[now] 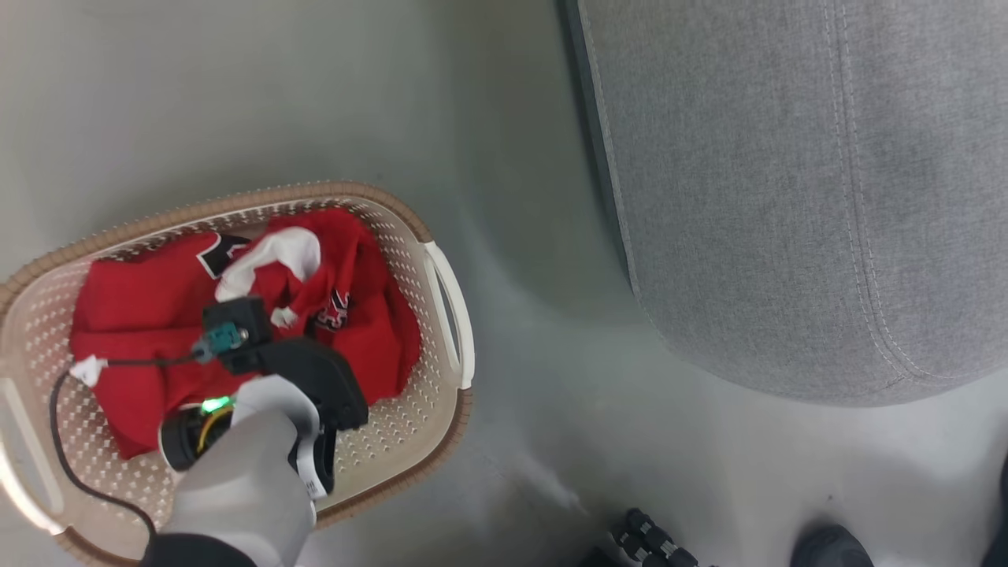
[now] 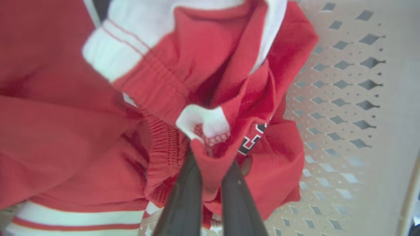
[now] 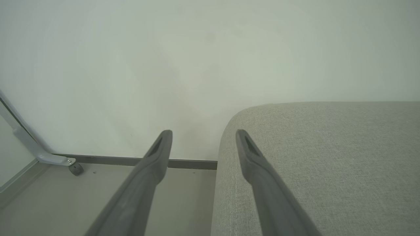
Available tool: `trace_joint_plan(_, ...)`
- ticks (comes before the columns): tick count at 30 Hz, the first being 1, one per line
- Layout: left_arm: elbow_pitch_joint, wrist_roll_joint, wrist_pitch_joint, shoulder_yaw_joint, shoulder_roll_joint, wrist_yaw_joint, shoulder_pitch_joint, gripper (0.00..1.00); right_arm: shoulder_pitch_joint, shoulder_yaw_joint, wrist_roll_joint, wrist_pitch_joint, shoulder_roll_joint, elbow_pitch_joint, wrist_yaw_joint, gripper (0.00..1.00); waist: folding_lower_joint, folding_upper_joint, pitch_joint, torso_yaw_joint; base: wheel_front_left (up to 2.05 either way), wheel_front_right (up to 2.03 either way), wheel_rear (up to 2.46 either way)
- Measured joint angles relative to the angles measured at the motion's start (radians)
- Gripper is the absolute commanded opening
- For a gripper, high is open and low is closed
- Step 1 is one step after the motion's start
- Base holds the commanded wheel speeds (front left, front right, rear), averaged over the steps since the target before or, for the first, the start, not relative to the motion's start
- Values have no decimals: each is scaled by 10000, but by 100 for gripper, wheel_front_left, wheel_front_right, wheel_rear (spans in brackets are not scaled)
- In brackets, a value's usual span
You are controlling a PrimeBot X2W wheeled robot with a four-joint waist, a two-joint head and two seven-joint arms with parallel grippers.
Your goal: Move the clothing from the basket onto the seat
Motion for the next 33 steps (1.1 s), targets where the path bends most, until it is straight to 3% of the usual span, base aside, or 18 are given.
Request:
trace_joint_plan(16,-1465,-708,-92,-575,-2,0,1175,0,270,-107,-127,0,2,339,0,100,0,0,-1123,757,0,0,0)
trace_joint_plan(33,-2046,-832,-92,-102,-58,0,1803,0,1249,-86,-742,0,92,1745,0,100,-1,-1,-2915,1863,0,0,0)
